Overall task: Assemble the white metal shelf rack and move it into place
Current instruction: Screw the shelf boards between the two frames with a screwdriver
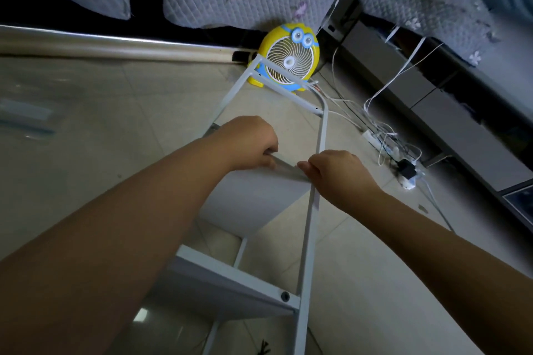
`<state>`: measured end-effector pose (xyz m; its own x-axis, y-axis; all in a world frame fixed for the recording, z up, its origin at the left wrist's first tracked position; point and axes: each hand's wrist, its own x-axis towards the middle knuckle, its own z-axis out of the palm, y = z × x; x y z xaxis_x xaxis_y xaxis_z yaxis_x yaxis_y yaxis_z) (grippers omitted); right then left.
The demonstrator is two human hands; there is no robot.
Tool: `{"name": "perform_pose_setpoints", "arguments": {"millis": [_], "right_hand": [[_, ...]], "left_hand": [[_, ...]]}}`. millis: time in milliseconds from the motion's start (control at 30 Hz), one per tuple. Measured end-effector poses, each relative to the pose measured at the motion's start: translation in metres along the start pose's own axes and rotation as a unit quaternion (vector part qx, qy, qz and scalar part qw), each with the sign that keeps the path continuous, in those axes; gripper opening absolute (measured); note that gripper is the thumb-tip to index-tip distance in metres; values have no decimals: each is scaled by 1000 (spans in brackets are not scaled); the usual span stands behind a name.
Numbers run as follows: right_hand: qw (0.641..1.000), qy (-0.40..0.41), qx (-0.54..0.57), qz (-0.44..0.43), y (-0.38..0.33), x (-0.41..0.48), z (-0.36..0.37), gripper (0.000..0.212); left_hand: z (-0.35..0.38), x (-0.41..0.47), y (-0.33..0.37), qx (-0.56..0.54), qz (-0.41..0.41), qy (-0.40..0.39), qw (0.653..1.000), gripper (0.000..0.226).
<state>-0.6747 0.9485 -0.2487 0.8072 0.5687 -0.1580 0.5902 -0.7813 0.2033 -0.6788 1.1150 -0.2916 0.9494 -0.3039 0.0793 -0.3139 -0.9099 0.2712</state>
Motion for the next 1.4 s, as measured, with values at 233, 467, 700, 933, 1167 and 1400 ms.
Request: {"name": "perform_pose_setpoints", "arguments": {"millis": [233, 467, 700, 933, 1167, 1400], "right_hand": [[995, -30, -19, -91, 13, -1, -13, 29], [997, -76, -1, 0, 6, 9, -9, 45], [981, -92, 162, 57, 12, 3, -13, 43], [977, 68, 91, -178, 29, -1, -8, 13], [988, 36, 27, -145, 23, -1, 1, 24], [993, -38, -15, -112, 17, -10, 0, 11]], "left_hand": [[-1, 1, 2, 10, 6, -31, 999, 25], [-2, 4, 0, 3, 13, -37, 999, 25], [-1, 1, 0, -20, 2, -28, 999, 29], [-3, 0, 1, -38, -16, -28, 999, 32], [-5, -1, 2, -53, -34, -22, 998, 32], [-6, -2, 4, -39, -29, -26, 998, 33]]}}
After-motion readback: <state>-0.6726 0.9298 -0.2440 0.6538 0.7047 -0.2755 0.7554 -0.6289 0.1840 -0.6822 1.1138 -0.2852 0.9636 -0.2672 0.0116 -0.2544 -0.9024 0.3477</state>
